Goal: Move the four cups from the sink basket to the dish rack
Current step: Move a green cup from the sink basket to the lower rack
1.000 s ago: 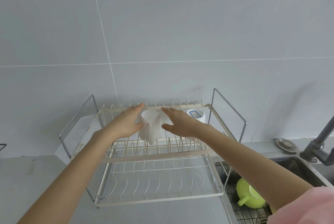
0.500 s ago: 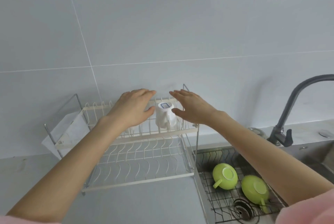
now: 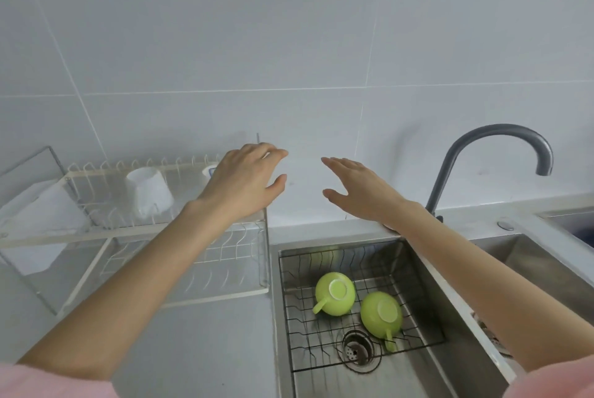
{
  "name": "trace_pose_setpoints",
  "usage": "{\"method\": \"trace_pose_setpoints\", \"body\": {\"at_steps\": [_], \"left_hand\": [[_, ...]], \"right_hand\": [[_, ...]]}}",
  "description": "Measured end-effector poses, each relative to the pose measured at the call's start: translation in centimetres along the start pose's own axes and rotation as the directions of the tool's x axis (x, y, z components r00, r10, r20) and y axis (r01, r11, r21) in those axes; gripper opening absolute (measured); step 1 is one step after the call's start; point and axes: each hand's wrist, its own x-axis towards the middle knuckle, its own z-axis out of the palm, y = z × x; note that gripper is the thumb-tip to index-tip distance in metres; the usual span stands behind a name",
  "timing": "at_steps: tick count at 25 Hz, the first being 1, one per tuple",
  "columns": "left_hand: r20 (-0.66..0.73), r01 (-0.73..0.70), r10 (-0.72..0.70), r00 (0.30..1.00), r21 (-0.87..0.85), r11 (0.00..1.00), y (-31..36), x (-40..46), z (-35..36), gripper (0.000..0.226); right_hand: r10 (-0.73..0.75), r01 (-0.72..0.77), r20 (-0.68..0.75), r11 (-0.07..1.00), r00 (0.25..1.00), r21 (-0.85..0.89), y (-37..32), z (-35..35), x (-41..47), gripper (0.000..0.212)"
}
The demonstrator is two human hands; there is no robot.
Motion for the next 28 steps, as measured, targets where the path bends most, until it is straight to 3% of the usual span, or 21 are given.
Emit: {"method": "trace_pose_setpoints", "body": {"at_steps": [7, 16, 22, 28], "left_hand": [[0.06, -0.001, 0.005, 0.998, -0.063, 0.998, 7.1, 2.5, 5.0, 0.045], [0.281, 0.182, -0.119, 0.952, -0.208, 0.961, 13.3, 3.2, 14.5, 0.047], [0.463, 0.307, -0.162, 0.871, -0.258, 0.916, 14.7, 3.3, 21.1, 0.048], [0.595, 0.512, -0.232, 0.769, -0.358, 0.781, 15.8, 2.1, 28.0, 0.046]], "right_hand": [[0.043, -0.047, 0.082, 0.997, 0.996, 0.055, 9.4, 1.2, -1.8, 0.061], [0.105, -0.168, 0.272, 0.961, 0.957, 0.221, 19.0, 6.9, -4.7, 0.059], [0.184, -0.301, 0.374, 0.91, 0.909, 0.285, 22.7, 11.4, -5.3, 0.057], [0.285, -0.49, 0.481, 0.784, 0.829, 0.38, 24.8, 16.1, -5.7, 0.055]]}}
